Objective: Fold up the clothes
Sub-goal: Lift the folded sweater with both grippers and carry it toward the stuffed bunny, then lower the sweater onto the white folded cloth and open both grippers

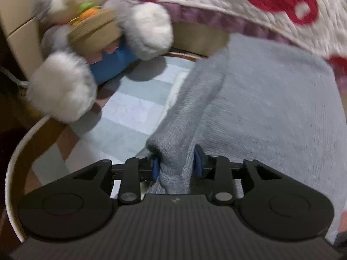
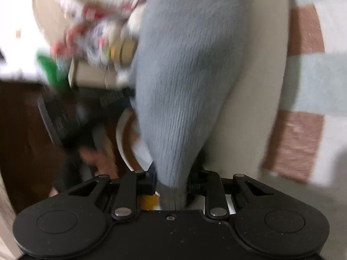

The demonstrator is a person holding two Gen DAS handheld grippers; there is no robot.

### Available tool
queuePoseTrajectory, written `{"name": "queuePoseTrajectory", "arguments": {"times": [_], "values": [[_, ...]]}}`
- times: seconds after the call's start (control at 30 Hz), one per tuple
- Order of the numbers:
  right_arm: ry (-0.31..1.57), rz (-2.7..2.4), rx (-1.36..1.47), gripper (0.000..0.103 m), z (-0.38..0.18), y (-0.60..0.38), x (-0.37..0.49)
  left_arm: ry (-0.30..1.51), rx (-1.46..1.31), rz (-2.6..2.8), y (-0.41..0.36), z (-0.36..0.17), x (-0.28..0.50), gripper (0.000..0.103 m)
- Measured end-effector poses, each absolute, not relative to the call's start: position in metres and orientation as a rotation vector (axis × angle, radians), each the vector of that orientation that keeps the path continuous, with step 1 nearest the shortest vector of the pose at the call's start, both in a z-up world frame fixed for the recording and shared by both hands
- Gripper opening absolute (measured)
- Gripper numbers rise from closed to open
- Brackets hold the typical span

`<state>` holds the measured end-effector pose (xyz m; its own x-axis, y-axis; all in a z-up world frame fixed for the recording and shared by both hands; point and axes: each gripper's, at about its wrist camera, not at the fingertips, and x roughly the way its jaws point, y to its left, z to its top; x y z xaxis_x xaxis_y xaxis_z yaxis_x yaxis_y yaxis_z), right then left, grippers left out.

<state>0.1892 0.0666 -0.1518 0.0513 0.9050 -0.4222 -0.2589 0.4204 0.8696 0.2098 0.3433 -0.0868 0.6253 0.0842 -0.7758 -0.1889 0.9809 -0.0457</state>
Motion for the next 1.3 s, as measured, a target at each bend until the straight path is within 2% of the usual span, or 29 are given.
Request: {"name": "queuePoseTrajectory", "arguments": {"times": [0.1,0.17,0.23,0.33,0.5,0.63,0.77,0.9,0.97,1.07,1.3], "values": [[1.086,1.077,0.463,0.046,-0.123,0.055,0.174,0.877,-0.156,0.176,0.353,-0.086,0.203,0.033],[1.023,1.083,0.503,0.058,-0.114,0.033,0.174,0.866,-0.122,0.199,0.350,-0.081,0.200,0.034],[0.947,1.015,0.622,0.063,-0.110,0.001,0.186,0.846,-0.076,0.238,0.342,-0.073,0.197,0.035],[0.905,0.904,0.660,0.065,-0.106,-0.028,0.208,0.753,-0.037,0.270,0.324,-0.047,0.184,0.035],[0.873,0.798,0.648,0.065,-0.110,-0.040,0.239,0.586,-0.068,0.173,0.287,-0.010,0.166,0.042],[0.854,0.729,0.698,0.065,-0.120,-0.042,0.259,0.661,-0.080,-0.089,0.242,-0.025,0.179,0.046],[0.788,0.688,0.691,0.065,-0.126,-0.042,0.276,0.807,-0.076,-0.119,0.220,-0.072,0.184,0.048],[0.765,0.638,0.586,0.064,-0.131,-0.018,0.315,0.806,-0.198,-0.046,0.237,-0.085,0.172,0.048],[0.758,0.638,0.573,0.054,-0.131,-0.009,0.331,0.795,-0.147,-0.010,0.235,-0.082,0.167,0.048],[0.752,0.602,0.633,0.047,-0.128,-0.010,0.349,0.795,-0.178,0.016,0.240,-0.082,0.163,0.048],[0.798,0.591,0.781,0.050,-0.127,-0.006,0.370,0.767,-0.195,0.041,0.240,-0.088,0.160,0.048]]}}
